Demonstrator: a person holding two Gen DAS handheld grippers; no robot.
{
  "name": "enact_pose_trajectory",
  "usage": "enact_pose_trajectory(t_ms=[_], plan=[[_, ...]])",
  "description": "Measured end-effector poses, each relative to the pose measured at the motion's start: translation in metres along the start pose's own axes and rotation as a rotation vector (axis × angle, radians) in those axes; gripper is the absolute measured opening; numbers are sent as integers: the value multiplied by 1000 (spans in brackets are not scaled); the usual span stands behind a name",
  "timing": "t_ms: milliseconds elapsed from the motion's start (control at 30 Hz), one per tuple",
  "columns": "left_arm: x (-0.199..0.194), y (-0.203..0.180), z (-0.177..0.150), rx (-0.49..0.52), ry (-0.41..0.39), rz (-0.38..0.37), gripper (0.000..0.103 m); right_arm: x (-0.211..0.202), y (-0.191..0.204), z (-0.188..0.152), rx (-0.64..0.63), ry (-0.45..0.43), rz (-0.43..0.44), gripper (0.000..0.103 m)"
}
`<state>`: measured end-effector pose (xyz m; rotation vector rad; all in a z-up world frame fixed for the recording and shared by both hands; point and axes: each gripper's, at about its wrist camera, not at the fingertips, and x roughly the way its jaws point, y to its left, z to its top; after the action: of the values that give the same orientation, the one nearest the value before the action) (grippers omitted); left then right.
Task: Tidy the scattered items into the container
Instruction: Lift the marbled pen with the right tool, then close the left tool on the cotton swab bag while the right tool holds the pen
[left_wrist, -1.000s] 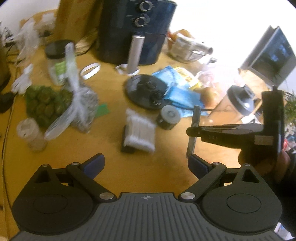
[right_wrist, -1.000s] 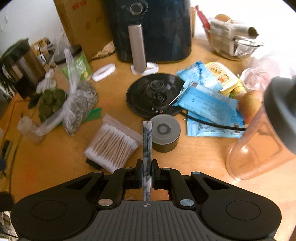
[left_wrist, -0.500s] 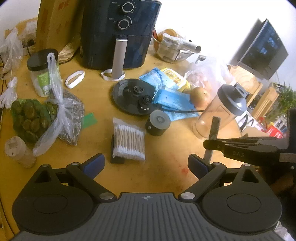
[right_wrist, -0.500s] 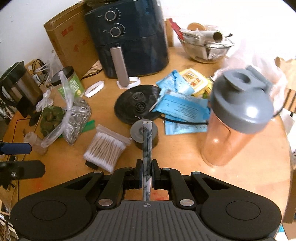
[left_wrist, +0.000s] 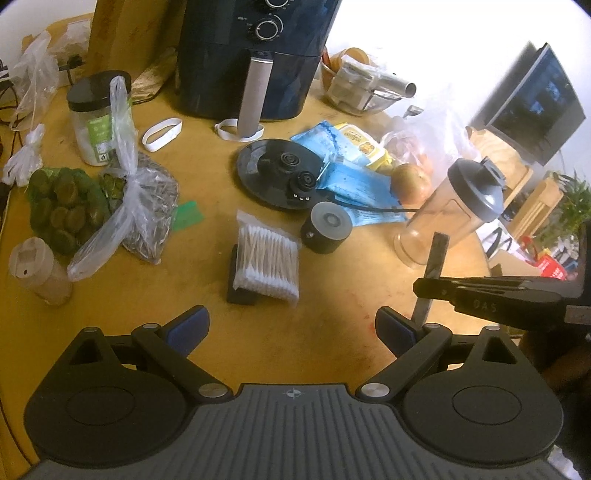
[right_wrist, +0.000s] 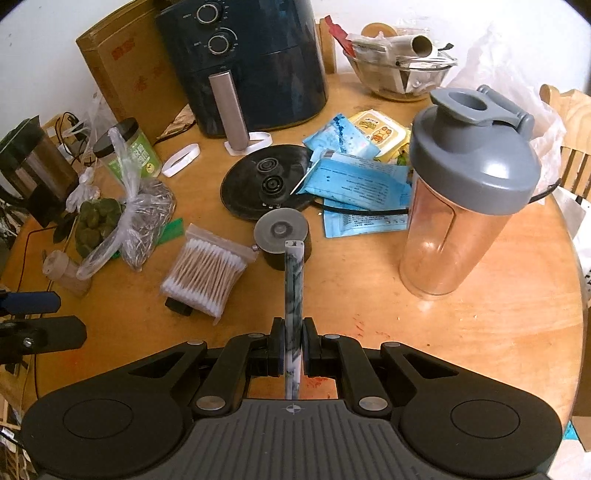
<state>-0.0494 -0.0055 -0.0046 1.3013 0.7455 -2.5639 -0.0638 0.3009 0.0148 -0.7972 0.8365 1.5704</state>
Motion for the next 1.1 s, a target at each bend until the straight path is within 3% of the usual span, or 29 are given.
enact_pose_trajectory(t_ms=[333, 633, 1100], plan=[[-4, -11, 13, 16, -22, -11, 98, -5, -2, 13, 5, -23, 22, 11], [-2, -19, 29, 61, -53, -2, 98, -21, -7, 42, 4, -99, 27, 11], [26, -19, 28, 117, -18, 53, 98, -19, -16, 16, 36, -59, 10, 11]])
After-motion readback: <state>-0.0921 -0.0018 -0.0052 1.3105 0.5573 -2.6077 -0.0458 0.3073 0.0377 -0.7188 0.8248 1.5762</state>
